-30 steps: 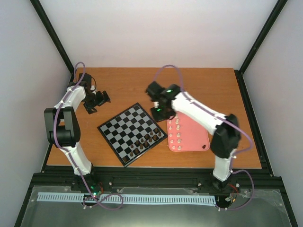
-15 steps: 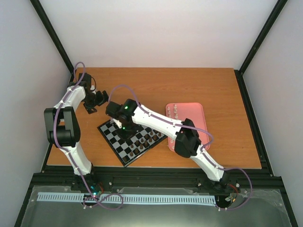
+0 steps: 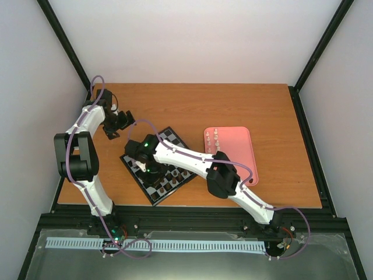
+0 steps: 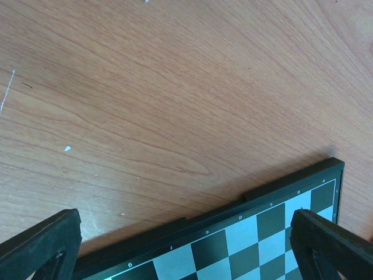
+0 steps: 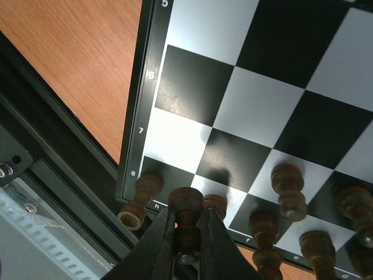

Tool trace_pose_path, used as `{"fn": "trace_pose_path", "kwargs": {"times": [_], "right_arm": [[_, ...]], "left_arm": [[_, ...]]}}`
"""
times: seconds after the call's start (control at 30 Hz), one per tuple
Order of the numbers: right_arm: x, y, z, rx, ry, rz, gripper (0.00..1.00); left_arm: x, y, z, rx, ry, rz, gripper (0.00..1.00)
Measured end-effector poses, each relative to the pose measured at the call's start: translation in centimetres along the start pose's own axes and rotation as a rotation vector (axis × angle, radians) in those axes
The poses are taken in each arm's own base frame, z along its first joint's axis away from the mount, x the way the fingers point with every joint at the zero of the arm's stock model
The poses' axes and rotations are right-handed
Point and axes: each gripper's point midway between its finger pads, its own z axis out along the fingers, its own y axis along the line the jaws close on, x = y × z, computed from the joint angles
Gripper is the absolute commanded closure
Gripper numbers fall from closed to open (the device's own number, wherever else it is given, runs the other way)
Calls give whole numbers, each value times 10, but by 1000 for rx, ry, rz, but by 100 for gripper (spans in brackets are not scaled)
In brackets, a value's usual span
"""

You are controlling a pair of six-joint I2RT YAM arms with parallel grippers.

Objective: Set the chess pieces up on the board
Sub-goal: Place the chess piece on the chessboard.

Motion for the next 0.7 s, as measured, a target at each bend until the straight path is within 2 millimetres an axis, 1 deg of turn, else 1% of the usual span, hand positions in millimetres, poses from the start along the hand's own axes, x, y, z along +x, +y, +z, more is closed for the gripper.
{"fn": "trace_pose_path", "kwargs": {"times": [0.17,0.4,0.7], "right_arm": [[1,3,9,3,15,-5,97],[0,-6,21,37,31,10,96],[-2,-13,25,77,30,13,96]], "left_arm": [[0,-2,-5,7,-12,4,0],[0,-7,-18,27,-39,13,0],[1,-8,-23,34,-46,16,0]]}}
